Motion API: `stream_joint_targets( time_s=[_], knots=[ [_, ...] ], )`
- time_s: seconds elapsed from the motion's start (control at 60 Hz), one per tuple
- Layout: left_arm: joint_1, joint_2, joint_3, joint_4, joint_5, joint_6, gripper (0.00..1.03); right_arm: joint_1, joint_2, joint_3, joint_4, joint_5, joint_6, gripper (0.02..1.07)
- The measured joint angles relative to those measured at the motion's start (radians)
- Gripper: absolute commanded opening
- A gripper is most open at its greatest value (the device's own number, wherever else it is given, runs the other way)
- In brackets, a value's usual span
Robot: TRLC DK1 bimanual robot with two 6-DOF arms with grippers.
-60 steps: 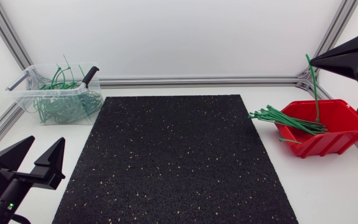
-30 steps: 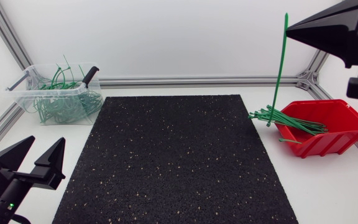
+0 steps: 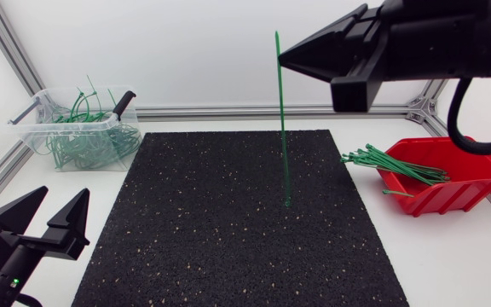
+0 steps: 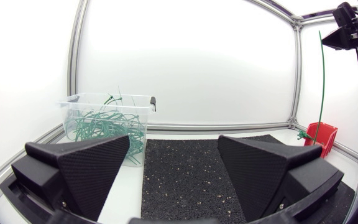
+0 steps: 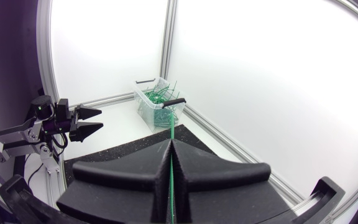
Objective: Take a green cable tie from the red box, thread the tail through the head to close it, then place it in the transparent bin on the left.
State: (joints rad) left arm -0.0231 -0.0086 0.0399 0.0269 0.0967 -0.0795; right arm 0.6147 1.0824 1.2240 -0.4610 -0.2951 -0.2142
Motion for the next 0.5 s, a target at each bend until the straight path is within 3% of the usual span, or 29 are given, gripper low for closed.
stream_joint_targets(
  time_s=[0.267, 0.5],
  knots=[
    [-0.006, 0.0, 0.0, 0.0, 0.0, 0.0, 0.99, -0.074, 0.074, 0.0, 0.018, -0.224, 0.123, 0.08],
    [-0.007, 0.0, 0.0, 0.0, 0.0, 0.0, 0.99, -0.146, 0.1, -0.026, 0.046, -0.354, 0.213, 0.08]
  ],
)
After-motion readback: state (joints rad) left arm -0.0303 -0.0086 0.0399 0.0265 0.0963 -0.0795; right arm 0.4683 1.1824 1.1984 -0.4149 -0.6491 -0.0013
